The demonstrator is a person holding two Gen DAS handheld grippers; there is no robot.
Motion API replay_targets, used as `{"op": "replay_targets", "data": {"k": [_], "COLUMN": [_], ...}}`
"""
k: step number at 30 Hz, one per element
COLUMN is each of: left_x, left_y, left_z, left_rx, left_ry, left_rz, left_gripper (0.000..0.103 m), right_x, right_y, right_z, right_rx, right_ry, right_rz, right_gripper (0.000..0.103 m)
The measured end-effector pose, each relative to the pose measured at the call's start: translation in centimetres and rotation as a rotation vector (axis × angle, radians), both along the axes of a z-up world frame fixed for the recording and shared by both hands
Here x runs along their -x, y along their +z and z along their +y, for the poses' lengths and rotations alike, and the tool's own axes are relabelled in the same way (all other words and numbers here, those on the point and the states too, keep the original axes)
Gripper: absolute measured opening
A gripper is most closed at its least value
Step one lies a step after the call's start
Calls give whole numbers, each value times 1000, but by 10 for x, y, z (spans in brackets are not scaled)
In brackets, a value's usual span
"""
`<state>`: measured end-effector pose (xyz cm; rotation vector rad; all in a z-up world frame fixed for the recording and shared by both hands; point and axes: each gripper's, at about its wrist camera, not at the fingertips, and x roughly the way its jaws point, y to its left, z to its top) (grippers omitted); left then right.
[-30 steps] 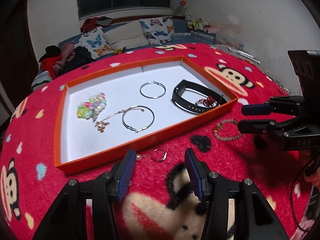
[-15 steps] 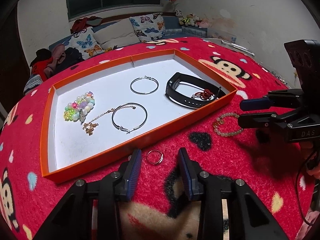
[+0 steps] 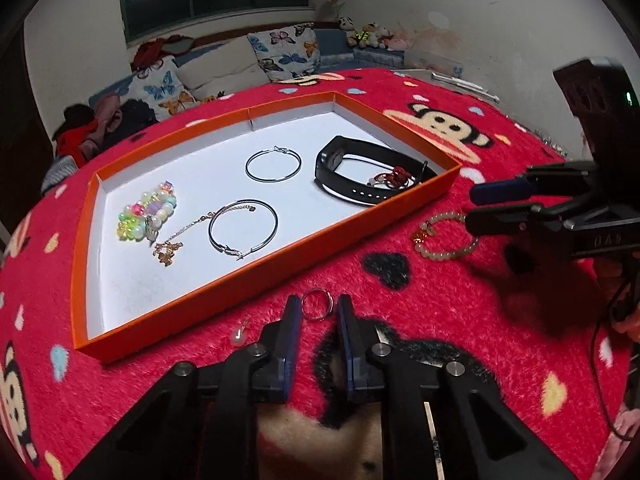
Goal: Organize jewelry
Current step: 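Grasp the small silver ring with the left tool while the right tool grasps the green bead bracelet, then carry the small ring and green bead bracelet into the tray and release both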
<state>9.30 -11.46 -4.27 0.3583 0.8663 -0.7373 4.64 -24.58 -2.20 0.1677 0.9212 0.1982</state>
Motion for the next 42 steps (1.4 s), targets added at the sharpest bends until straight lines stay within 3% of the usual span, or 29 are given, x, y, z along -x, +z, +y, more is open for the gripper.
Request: {"op": "replay_targets", "data": {"k": [22, 36, 42], "left_x": [-4, 2, 6], "left_y": [0, 8, 18], "left_z": [-6, 2, 9], "left_rx": [-1, 31, 52], "left_ry": [38, 49, 61], "left_rz": [-1, -11, -25], "left_gripper": [19, 18, 19], "right_x": [3, -7, 0], "right_y": [-9, -12, -1], "right_z": [-2, 5, 9], "right_rx": [-4, 83, 98], "right_ry": [23, 11, 18], "right_rz": [32, 48, 16], "right_gripper": [48, 9, 7]}}
